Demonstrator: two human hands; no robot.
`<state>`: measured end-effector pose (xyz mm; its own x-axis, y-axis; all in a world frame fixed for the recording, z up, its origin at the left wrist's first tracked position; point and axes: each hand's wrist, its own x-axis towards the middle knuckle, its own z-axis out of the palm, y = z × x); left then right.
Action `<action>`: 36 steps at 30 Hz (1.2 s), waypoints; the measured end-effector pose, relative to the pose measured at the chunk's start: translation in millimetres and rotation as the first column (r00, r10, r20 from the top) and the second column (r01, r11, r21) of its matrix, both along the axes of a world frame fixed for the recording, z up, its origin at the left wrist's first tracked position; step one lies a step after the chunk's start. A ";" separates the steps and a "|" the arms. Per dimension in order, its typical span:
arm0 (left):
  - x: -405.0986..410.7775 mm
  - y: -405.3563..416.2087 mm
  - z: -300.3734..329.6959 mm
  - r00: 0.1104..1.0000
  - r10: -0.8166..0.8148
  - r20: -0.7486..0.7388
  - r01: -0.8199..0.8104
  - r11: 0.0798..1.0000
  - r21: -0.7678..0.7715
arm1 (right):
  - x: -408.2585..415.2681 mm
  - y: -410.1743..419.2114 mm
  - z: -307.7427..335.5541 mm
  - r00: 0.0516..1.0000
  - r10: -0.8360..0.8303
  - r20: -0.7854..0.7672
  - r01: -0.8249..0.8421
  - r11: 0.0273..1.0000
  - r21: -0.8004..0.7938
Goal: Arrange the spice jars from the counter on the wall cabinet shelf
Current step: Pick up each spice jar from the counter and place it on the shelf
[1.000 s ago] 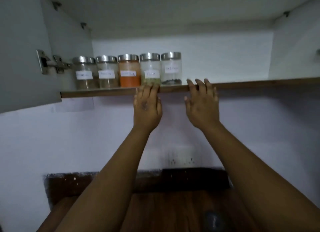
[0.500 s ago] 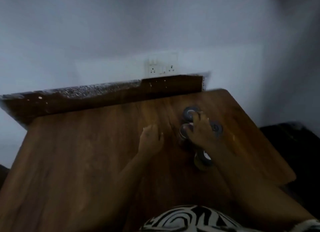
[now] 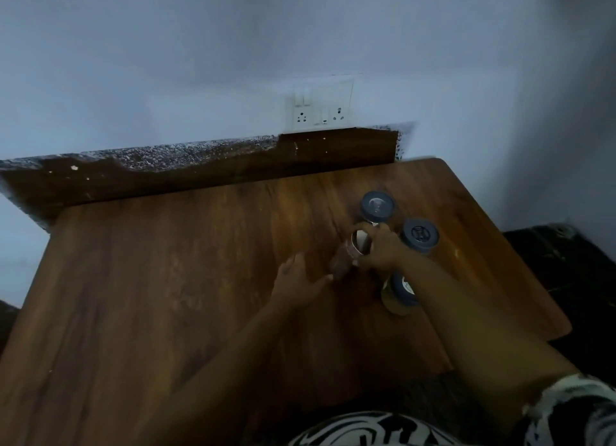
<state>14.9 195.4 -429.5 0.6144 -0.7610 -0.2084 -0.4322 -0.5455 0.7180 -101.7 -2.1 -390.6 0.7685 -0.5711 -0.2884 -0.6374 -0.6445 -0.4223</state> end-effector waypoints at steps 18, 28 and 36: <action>-1.9 7.2 60.1 0.997 0.053 -0.064 -0.082 0.735 -0.673 | 26.0 58.1 108.1 0.884 -0.312 0.348 0.159 0.901 0.404; 8.4 17.1 105.5 0.964 -0.060 -0.258 -0.124 0.759 -0.639 | 45.2 58.5 126.0 0.749 -0.496 0.440 0.103 0.743 0.661; 19.4 21.7 122.8 0.676 -0.331 -0.659 -0.187 0.787 -0.588 | 55.1 65.5 137.9 0.781 -0.472 0.408 0.127 0.760 0.637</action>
<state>34.3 217.1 -306.7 0.4091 -0.9108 -0.0550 0.3222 0.0877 0.9426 -46.6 63.4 -252.7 0.7042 -0.6685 -0.2391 -0.3220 -0.0005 -0.9468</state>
